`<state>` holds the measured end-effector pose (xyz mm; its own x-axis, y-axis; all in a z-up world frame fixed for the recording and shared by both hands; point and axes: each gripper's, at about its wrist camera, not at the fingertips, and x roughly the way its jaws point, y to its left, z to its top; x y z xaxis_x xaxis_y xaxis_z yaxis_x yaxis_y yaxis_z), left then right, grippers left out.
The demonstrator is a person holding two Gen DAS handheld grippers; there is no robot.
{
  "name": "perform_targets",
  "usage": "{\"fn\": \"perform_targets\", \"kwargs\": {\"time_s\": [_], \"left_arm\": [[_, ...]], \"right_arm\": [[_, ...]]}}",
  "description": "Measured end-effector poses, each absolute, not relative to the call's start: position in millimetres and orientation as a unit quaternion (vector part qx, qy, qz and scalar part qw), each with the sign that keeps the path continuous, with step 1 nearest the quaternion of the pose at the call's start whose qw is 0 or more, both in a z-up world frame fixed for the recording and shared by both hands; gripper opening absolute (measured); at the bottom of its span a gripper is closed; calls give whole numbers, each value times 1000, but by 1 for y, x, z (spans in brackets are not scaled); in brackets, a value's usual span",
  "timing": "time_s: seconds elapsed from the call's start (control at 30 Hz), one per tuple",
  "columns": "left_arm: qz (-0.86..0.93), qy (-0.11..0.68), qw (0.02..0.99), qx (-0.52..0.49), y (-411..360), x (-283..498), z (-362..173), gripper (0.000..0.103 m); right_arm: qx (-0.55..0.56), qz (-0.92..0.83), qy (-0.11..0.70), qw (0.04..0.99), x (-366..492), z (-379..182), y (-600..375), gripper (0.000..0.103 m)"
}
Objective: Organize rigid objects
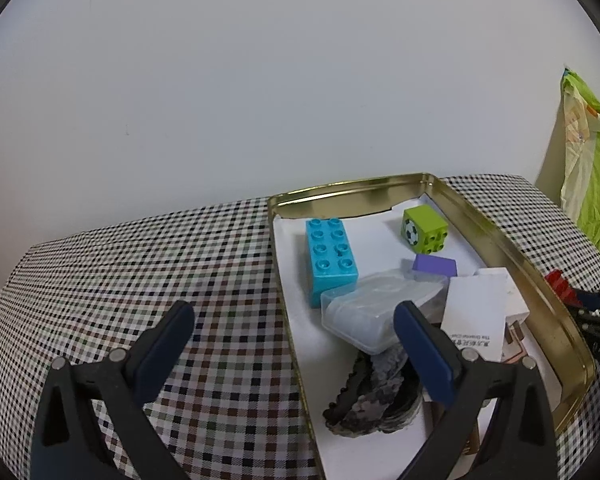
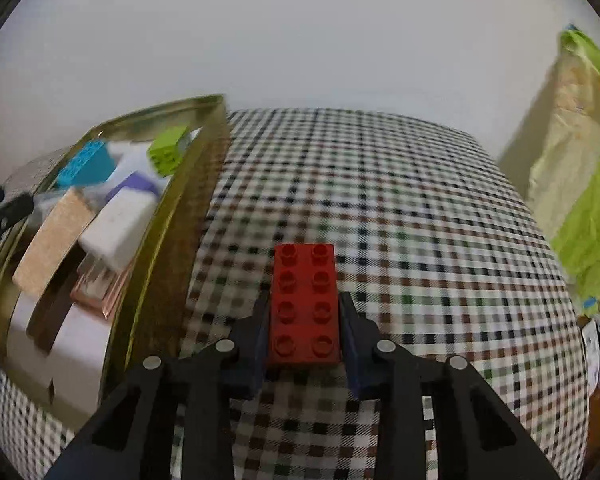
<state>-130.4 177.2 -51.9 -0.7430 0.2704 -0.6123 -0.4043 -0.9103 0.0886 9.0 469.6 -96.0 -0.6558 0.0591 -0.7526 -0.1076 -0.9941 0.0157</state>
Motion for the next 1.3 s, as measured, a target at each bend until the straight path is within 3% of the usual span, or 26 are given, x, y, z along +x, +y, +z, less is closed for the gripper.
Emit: {"fn": "perform_targets", "kwargs": {"time_s": [0.2, 0.43, 0.5, 0.57, 0.6, 0.93, 1.07, 1.3], "left_arm": [[929, 113, 179, -304, 180, -130, -52, 101], [929, 113, 180, -302, 181, -130, -52, 101], [929, 110, 184, -302, 181, -129, -51, 101], [929, 113, 184, -299, 183, -126, -50, 101], [931, 116, 182, -295, 184, -123, -49, 101], [951, 88, 179, -236, 173, -97, -42, 101], [959, 62, 186, -206, 158, -80, -38, 102], [960, 29, 194, -201, 136, -63, -43, 102]], "right_arm": [[-325, 932, 154, -29, 1, -47, 458, 34], [-304, 946, 101, -53, -32, -44, 385, 38], [-267, 959, 91, -31, -17, -42, 379, 49], [-231, 969, 90, -13, 1, -39, 380, 78], [-204, 975, 89, 5, 14, -37, 382, 80], [-147, 983, 79, 74, 64, -43, 380, 82], [-128, 984, 62, 110, 87, -46, 365, 92], [-110, 986, 60, 111, 101, -50, 361, 94]]}}
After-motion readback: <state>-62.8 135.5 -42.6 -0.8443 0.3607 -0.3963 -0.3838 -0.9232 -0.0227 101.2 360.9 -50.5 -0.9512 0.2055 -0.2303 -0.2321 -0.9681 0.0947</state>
